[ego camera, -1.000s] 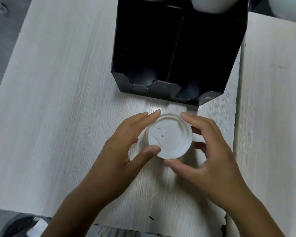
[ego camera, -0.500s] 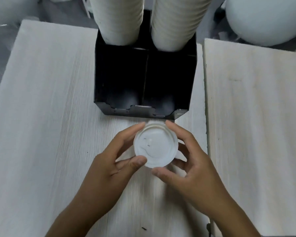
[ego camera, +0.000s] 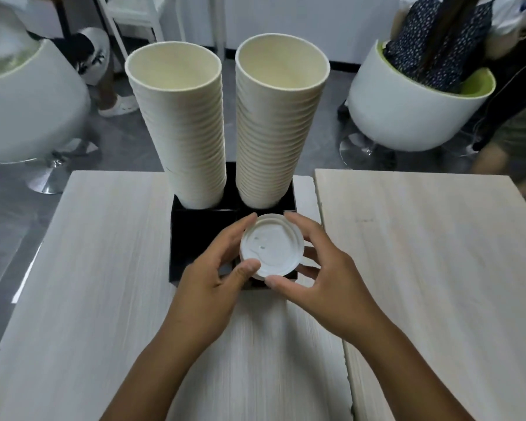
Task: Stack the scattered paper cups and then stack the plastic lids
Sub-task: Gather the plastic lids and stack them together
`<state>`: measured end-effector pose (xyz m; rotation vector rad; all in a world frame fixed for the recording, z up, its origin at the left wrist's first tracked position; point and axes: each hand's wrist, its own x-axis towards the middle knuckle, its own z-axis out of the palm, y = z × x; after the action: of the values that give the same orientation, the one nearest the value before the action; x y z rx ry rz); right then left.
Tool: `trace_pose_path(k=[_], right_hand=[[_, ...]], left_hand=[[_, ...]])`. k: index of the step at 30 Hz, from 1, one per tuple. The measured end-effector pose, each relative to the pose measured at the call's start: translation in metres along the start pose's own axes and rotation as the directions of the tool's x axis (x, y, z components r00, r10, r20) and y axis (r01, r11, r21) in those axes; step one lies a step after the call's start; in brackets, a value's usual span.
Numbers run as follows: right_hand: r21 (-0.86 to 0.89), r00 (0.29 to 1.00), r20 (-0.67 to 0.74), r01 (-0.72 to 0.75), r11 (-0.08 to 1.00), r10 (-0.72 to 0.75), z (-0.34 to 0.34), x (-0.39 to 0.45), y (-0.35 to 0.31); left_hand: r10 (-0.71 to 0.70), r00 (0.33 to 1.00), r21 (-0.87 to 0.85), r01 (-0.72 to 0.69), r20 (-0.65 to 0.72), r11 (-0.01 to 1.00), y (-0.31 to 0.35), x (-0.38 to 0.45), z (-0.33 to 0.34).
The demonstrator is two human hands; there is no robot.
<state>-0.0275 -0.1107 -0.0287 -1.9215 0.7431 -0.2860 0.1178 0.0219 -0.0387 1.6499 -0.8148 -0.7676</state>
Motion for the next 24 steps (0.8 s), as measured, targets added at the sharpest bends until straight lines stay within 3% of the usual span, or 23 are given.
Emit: trace_pose_path(k=[8,15,24], right_hand=[[-0.068,1.000,0.007,0.018,0.998,-0.017,0.015,0.007,0.022],[-0.242,0.995,0.003,0.095,0.965,-0.097,0.026,0.018,0.038],[-0.540,0.996,0.042,0.084,0.837,-0.073,0.022,0.032,0.049]], left_hand=[[-0.017,0.996,0.049,0.022,-0.088,0.999,-0.029,-0.003,0.008],[0.036,0.986,0.229,0.002,-0.163,0.973,-0.054,0.004,0.009],[0.086,0.995,0.388,-0.057,-0.058,0.920,-0.070,0.019,0.015]])
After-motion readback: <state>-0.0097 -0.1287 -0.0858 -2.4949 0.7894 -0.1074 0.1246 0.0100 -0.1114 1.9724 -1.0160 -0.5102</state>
